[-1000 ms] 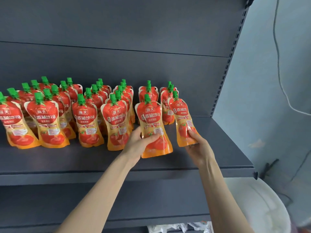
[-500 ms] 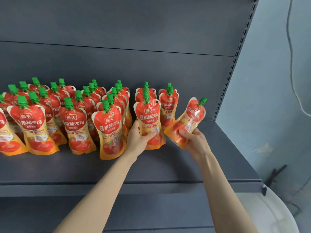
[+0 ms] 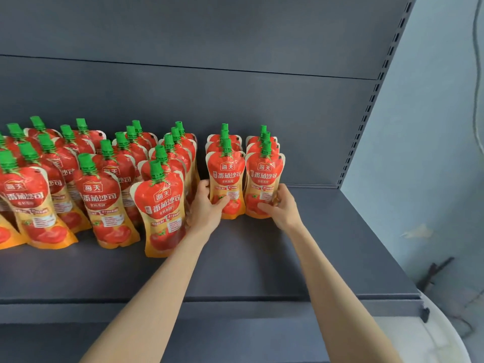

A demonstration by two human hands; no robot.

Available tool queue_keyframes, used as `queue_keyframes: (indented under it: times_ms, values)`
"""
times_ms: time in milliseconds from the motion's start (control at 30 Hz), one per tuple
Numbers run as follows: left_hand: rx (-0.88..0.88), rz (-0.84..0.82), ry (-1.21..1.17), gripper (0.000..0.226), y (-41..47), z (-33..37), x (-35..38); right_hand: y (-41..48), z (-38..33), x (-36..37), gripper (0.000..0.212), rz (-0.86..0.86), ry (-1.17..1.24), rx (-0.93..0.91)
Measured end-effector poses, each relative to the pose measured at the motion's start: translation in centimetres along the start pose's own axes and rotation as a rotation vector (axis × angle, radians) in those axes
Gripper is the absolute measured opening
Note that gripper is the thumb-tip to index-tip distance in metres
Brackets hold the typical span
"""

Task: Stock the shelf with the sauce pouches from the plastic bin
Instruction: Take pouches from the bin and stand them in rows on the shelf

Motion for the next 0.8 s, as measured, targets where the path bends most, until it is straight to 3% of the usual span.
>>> queue_keyframes:
  times_ms: [367,800]
  values:
    - [0.063,0.022,0.020,0.047,0.5,-0.4,0.1,-0.4,0.7,0.2,0.037,0.107,-0.066,-0.016]
    - [0.097,0.008,-0.002,0.050,1.0,-0.9,0.0,-0.4,0.8,0.7,0.038,0.046,-0.065,0.009]
Point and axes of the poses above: each hand's wrist, its own y-axis towards the middle knuckle, its own x-axis out of the palm, z = x × y, the point moved 6 cm from there along y, towards the middle knuckle, and after that the axes turned 10 degrees about -y, right-handed, at the moved point
